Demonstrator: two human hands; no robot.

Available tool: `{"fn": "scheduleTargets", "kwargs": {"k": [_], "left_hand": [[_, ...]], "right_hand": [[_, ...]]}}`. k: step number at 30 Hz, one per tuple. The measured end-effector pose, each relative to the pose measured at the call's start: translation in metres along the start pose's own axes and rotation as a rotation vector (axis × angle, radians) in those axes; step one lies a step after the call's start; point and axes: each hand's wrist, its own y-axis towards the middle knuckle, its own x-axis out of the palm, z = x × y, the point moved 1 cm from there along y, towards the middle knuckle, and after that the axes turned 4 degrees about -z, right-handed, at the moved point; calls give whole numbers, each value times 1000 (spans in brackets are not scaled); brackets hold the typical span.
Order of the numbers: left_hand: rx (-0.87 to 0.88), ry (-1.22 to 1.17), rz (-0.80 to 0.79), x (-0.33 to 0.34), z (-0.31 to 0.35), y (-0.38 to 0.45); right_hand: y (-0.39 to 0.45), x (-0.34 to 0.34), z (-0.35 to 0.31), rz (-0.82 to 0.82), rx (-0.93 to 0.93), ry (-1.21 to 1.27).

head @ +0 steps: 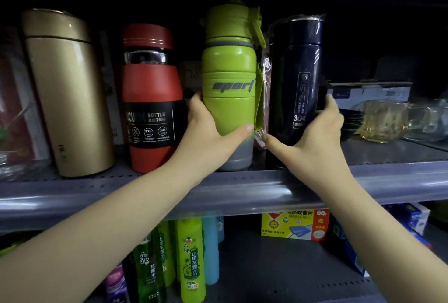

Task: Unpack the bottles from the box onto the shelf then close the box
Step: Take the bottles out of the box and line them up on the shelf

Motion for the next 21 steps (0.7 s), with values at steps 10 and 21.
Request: {"fn": "scheduleTargets", "kwargs": {"k": [10, 21], "left_hand": [[26, 190, 27, -8, 10, -13], [1, 136, 83, -49, 25, -79]], "right_hand": [[-4, -3, 6, 37, -163, 73], [1, -2, 15, 106, -149, 190]]}}
